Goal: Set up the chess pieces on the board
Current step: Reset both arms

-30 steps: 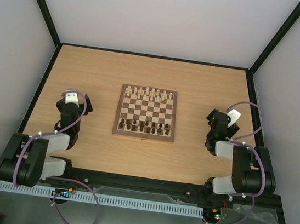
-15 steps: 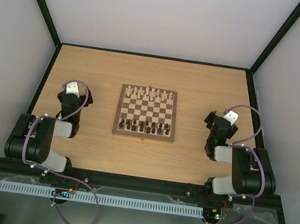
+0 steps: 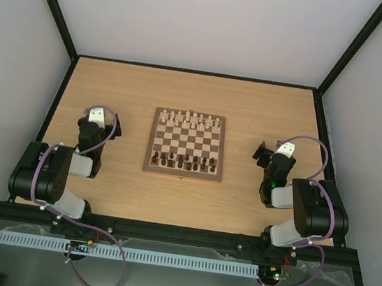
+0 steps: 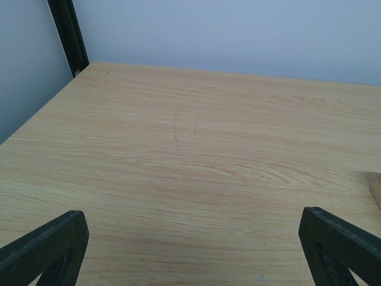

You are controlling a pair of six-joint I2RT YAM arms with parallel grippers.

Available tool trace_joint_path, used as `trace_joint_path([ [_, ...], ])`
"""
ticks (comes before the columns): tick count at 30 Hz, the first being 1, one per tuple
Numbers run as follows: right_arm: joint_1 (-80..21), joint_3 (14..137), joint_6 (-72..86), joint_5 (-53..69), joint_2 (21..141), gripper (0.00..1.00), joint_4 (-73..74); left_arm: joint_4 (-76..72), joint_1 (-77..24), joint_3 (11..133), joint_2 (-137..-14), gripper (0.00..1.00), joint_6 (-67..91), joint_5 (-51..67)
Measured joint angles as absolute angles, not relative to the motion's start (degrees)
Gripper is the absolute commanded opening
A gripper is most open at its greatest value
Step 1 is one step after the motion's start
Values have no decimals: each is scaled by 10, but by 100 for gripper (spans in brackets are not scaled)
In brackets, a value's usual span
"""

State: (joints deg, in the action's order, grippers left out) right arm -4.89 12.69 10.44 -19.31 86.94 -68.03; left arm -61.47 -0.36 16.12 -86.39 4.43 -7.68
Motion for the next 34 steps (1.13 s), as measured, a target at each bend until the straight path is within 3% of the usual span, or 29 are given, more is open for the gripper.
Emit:
trace_joint_path([
  [34, -48, 127, 102, -180, 869, 99, -689, -684, -5, 129, -866, 100, 64, -124],
])
